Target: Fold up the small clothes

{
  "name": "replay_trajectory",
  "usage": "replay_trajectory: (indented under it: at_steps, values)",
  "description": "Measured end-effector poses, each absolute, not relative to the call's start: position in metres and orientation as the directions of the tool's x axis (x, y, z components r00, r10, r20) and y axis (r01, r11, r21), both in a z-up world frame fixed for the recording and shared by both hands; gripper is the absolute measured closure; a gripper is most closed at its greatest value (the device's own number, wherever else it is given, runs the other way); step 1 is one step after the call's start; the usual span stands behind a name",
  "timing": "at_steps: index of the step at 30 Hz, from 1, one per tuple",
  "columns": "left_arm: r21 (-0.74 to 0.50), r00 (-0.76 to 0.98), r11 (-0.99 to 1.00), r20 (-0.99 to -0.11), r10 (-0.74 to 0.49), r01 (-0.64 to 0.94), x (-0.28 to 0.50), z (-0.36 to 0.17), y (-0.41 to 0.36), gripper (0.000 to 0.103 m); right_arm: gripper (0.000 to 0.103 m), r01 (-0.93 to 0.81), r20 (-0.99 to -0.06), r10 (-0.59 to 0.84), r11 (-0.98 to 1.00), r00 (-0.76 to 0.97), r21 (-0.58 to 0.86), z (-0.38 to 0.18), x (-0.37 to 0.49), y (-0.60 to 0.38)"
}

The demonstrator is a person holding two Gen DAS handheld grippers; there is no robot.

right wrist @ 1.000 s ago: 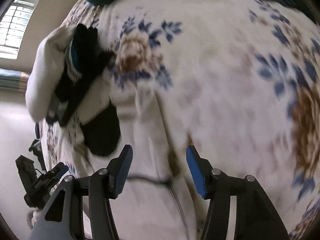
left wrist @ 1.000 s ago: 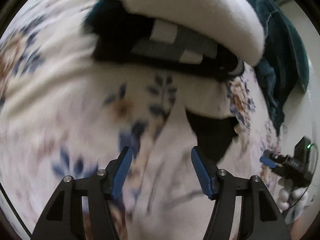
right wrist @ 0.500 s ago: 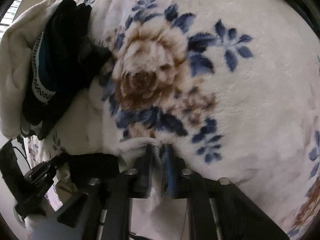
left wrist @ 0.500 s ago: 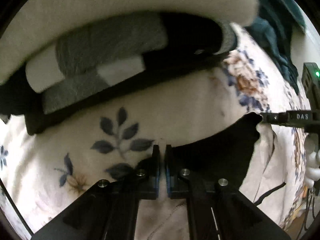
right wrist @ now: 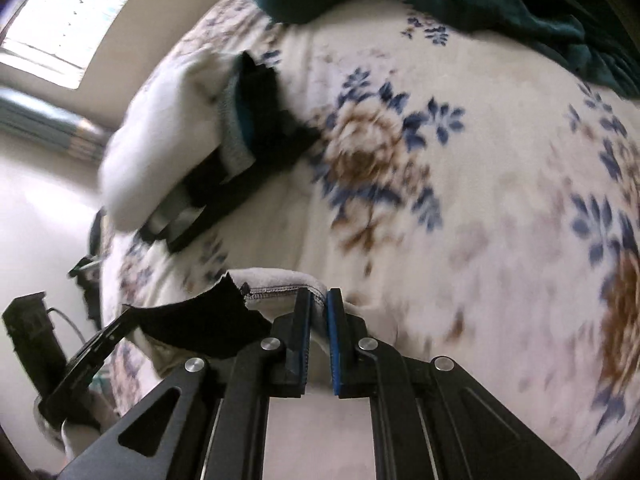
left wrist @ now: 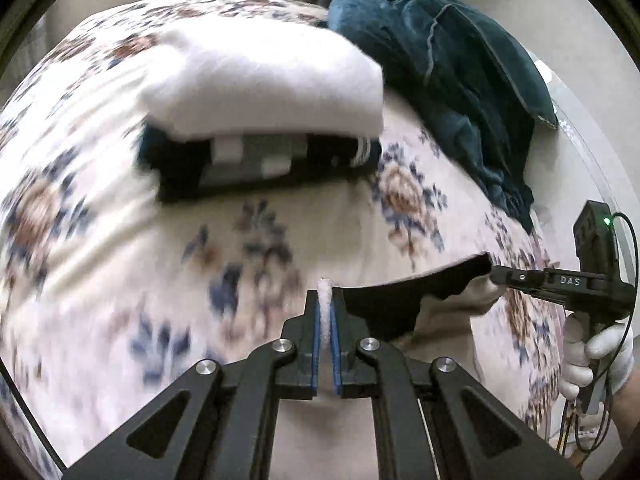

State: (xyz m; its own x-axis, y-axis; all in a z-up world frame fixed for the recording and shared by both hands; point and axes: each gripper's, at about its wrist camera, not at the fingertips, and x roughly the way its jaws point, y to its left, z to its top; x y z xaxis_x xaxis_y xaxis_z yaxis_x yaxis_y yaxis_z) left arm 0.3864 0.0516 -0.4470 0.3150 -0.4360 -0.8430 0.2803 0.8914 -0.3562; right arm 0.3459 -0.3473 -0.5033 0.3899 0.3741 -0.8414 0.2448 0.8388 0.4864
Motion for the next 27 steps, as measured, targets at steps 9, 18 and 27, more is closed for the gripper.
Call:
replay_trajectory:
  at_steps: [9,18,27]
  values:
    - [-0.405,-0.004,0.908,-0.913,-0.407,0.108,0.279,-0.518,0.080,0.093,0.093,0.245,-0.875,0.441,0.842,0.200,0.481,-0.553,0.216,-0.330]
    - [-0.470,0.025,0.878,-0.883,-0.470,-0.095,0.284,-0.513,0.120,0.077,0.058,0.391,-0.879,0.464,0.793,0.108,0.467,-0.576,0.170,-0.361]
    - [-0.602,0.056,0.740,-0.786,-0.616,-0.300,0.381,-0.542,0.081,0.077,0.057,0.541,-0.822,0.498,0.626,0.277,0.562,-0.560,0.215,-0.384]
